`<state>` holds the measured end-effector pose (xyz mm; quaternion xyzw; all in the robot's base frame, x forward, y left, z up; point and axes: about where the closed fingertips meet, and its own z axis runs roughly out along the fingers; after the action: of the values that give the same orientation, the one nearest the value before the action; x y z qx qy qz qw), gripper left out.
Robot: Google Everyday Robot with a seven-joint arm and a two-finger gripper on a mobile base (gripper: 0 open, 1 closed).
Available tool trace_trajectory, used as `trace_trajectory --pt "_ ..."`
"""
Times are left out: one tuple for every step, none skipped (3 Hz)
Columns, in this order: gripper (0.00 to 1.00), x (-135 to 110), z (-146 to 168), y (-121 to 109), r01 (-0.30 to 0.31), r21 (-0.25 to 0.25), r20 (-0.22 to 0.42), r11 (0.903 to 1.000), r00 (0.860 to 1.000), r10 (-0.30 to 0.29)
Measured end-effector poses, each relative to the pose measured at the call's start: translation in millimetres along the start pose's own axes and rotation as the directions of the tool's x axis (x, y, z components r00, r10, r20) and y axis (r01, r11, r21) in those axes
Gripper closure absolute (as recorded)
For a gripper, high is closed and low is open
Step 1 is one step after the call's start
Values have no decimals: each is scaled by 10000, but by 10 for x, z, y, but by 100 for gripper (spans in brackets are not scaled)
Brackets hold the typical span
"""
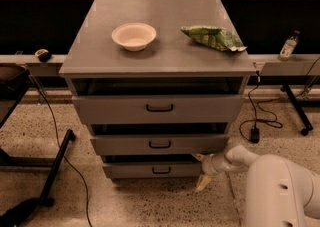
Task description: Open bottom drawer
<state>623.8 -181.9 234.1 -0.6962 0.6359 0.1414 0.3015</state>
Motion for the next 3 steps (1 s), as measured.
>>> trace_trajectory --pt "0 -5 24 9 -125 -22 -123 9999 9998 125" --pt "0 90 189 146 -365 -412 -285 9985 9990 353" --pt "0 203 341 298 -577 -805 -513 9951 9972 537"
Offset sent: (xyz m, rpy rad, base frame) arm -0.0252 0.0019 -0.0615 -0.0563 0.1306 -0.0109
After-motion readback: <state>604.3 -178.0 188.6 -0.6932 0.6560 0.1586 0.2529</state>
